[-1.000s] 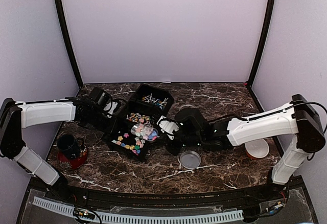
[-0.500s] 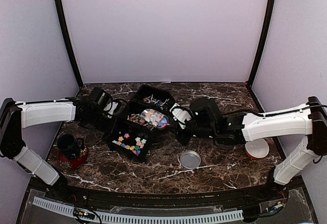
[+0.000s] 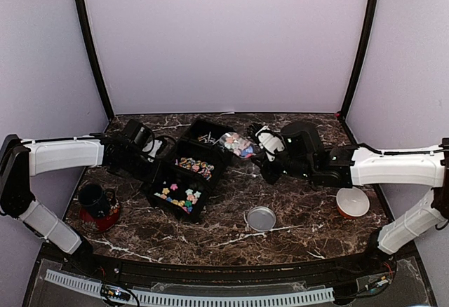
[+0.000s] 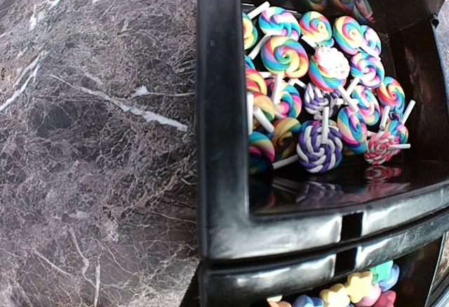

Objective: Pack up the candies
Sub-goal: Place the fake candies in the packing box, then scoop the fake candies from the plate.

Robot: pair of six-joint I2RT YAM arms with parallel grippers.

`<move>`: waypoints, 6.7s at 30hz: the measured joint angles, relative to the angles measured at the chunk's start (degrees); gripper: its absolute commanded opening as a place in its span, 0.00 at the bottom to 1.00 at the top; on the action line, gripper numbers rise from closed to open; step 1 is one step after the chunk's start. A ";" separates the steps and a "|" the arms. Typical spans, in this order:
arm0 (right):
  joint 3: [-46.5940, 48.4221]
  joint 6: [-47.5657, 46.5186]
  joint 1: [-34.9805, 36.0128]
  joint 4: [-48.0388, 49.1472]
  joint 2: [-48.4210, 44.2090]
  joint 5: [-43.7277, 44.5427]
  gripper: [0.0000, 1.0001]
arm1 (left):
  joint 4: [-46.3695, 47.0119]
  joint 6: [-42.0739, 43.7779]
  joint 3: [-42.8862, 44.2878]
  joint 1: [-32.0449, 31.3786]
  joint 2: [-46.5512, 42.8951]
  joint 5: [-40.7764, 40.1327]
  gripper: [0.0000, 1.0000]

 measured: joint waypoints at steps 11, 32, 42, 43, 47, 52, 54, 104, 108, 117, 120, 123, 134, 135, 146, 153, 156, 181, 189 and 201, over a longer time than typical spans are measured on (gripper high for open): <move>-0.26 0.42 -4.20 -7.37 -4.02 3.78 0.00 | -0.31 0.00 0.00 0.00 0.00 0.04 0.00; 3.52 2.40 -5.42 -21.29 -4.02 7.87 0.00 | -0.31 0.00 0.00 0.00 0.00 0.09 0.00; 5.40 2.84 -6.78 -25.20 -2.56 8.39 0.00 | -0.31 -0.02 0.00 0.00 0.00 0.22 0.00; 5.60 2.84 -6.91 -25.46 -2.19 8.39 0.00 | -0.31 -0.02 0.00 0.00 0.00 0.22 0.00; 6.40 2.86 -7.48 -26.77 -0.66 8.37 0.00 | -0.31 0.00 0.00 0.00 0.00 0.22 0.00; 7.74 2.84 -7.65 -27.80 0.92 8.37 0.00 | -0.31 -0.02 0.00 0.00 0.00 0.24 0.00; 8.35 2.84 -7.78 -28.46 1.31 8.37 0.00 | -0.31 0.00 0.00 0.00 0.00 0.24 0.00; 24.50 2.60 -8.28 -46.66 11.26 8.35 0.00 | -0.37 -0.02 0.26 0.00 0.00 0.92 0.00; 25.77 2.58 -8.28 -48.52 11.50 8.35 0.00 | -0.37 -0.02 0.26 0.00 0.00 1.18 0.00; 29.05 2.51 -8.28 -51.84 13.68 8.35 0.00 | -0.37 -0.02 0.31 0.00 0.00 1.42 0.00; 30.27 2.38 -8.28 -53.42 13.97 8.31 0.00 | -0.37 0.00 0.31 0.00 0.00 1.44 0.00; 31.26 2.34 -8.28 -54.80 13.99 8.24 0.00 | -0.37 -0.02 0.33 0.00 0.00 1.46 0.00; 32.72 1.73 -8.28 -57.29 13.99 7.52 0.00 | -0.37 0.00 0.33 0.00 0.00 1.49 0.00; 32.85 1.51 -8.28 -57.13 13.99 7.21 0.00 | -0.37 -0.02 0.33 0.00 0.00 1.49 0.00; 32.70 0.37 -7.23 -51.71 9.57 -1.14 0.00 | -0.33 -0.24 0.33 0.66 0.00 2.95 0.00; 31.74 -0.17 -6.01 -47.56 8.20 -8.76 0.00 | 0.83 -2.47 0.28 3.37 0.00 8.48 0.00; 31.58 -0.46 -5.86 -45.59 7.17 -11.76 0.00 | 3.32 -4.24 -0.42 4.57 0.00 11.89 0.00; 35.74 -3.32 0.74 -43.85 6.16 -17.53 0.00 | 6.78 -8.09 -2.01 8.02 2.80 19.02 0.00; 43.34 -5.38 5.27 -50.86 15.63 -12.11 0.00 | 1.57 -4.50 -0.20 7.61 2.80 12.55 0.00; 53.77 -7.19 9.35 -60.13 26.27 -6.58 0.00 | -1.66 -1.44 1.51 5.22 3.10 7.93 0.00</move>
